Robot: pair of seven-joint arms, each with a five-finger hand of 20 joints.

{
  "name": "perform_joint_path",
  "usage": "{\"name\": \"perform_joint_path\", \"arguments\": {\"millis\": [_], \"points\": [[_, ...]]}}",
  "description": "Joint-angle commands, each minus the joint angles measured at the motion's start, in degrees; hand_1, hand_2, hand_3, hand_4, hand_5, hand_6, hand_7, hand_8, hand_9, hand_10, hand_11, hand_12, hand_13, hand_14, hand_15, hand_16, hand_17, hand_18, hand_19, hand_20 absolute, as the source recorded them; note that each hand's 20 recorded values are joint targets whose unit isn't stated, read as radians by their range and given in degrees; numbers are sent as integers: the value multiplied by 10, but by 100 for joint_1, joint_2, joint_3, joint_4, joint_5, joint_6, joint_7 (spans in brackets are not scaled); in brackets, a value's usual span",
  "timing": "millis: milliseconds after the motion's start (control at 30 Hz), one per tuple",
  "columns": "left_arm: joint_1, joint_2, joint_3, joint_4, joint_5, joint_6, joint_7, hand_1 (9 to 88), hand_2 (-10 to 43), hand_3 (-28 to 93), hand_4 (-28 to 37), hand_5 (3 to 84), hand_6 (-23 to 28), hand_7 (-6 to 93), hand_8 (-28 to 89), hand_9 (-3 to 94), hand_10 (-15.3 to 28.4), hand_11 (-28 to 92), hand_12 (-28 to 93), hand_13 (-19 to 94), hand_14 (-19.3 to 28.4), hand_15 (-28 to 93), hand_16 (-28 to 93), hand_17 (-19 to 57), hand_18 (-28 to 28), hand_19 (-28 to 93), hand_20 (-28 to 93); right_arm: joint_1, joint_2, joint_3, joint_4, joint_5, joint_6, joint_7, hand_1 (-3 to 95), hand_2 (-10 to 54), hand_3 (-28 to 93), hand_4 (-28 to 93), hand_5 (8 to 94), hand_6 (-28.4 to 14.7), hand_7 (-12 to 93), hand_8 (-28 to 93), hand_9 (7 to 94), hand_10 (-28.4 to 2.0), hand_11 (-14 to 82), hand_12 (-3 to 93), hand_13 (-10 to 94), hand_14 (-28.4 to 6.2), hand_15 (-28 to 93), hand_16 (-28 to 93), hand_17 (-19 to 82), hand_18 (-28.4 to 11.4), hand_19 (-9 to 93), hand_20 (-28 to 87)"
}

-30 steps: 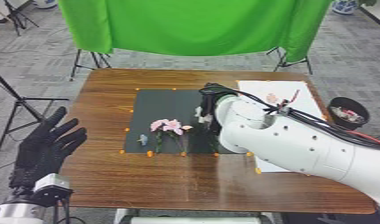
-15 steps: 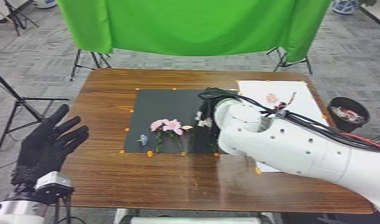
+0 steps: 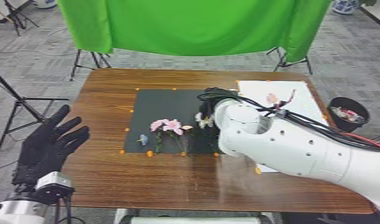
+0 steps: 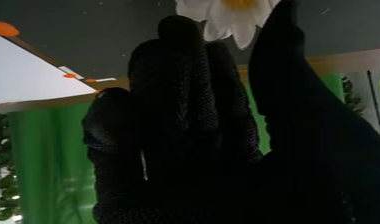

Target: Arrange flowers

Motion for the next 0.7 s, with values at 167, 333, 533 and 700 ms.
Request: {"name": "perform_joint_path", "arguments": {"millis": [167,333,533,700], "points": [[168,-112,-47,-54,41,-48,-24,309,70,637,-181,335,85,67,-67,270,189,234,120,200,280,552,-117,-55,284,590,-91,516,389,-29,-332,-117,89,40,381,-55,781,-230,564,-61,135,-100,655,-176,258,161,700,-105,716,139,481,-174,932,238],[241,-9,-69,-63,-53,19,109,309,70,637,-181,334,85,67,-66,270,189,234,120,200,280,552,-117,-55,284,590,-93,692,710,79,-265,75,55,-172,362,-41,782,-229,540,-67,127,-97,588,-195,197,145,658,-125,716,126,466,-177,932,222],[84,-13,3,-49,6,-32,6,309,69,637,-181,334,85,67,-66,270,189,234,119,200,279,553,-117,-55,284,589,-95,865,1208,34,156,272,165,-358,342,-25,793,-231,500,-64,133,-97,529,-196,168,146,612,-132,714,106,426,-169,932,202],[31,-74,41,-38,45,-77,-52,309,69,637,-182,334,84,68,-67,270,188,234,119,199,280,552,-117,-55,284,590,-96,861,1440,106,545,526,-42,-282,334,-24,802,-237,474,-64,133,-97,502,-194,153,145,598,-133,714,93,409,-168,932,160]]}}
